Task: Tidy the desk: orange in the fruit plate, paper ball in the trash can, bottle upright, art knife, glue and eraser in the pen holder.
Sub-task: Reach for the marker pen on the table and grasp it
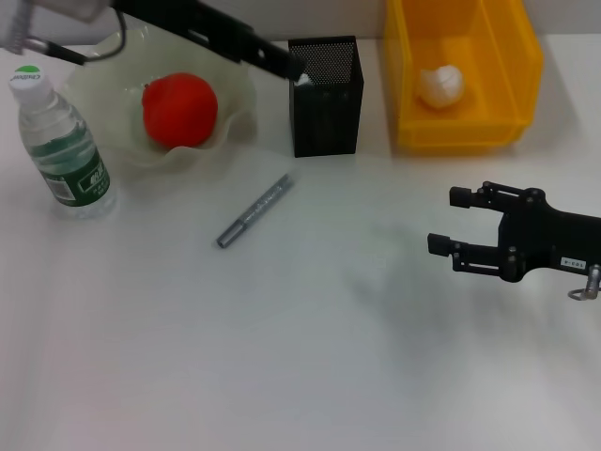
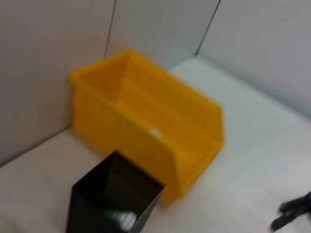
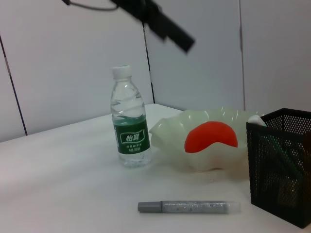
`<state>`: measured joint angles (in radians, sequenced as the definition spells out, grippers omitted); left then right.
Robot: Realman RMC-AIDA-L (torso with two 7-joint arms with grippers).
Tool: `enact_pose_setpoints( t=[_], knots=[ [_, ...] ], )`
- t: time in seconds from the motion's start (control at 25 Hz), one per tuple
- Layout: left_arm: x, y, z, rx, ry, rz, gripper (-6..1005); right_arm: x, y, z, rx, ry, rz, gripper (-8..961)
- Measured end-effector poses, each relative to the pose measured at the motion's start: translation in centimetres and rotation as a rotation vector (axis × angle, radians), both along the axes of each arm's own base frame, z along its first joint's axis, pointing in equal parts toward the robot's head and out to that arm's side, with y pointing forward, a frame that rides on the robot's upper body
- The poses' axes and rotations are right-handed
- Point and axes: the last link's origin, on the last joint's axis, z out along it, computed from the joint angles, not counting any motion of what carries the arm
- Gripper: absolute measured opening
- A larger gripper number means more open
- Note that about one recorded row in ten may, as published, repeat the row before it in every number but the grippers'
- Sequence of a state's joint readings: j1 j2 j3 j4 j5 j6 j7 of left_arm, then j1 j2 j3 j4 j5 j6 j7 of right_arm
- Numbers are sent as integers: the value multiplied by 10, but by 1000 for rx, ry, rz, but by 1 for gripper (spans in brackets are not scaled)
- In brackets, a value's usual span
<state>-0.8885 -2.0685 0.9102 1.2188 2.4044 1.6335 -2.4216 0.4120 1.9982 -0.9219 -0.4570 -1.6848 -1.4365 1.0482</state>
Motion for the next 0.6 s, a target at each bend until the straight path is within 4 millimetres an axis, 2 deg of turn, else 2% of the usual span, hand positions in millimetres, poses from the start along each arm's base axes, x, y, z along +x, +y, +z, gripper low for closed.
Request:
enact_pose_setpoints(
  t=[0.24, 0.52, 0.56, 0.6],
  knots=[
    [-4, 5, -33, 10, 183, 29, 766, 1, 1, 0, 4, -5, -5, 706],
    [-15, 6, -71, -34, 280, 42, 765, 1, 1, -1, -1, -7, -6, 700],
    [-20, 6, -81, -44, 308, 40, 764, 1, 1, -1, -1, -8, -7, 700],
    [-20, 6, -81, -44, 308, 40, 764, 1, 1, -2, 0, -12, -8, 699]
  ],
)
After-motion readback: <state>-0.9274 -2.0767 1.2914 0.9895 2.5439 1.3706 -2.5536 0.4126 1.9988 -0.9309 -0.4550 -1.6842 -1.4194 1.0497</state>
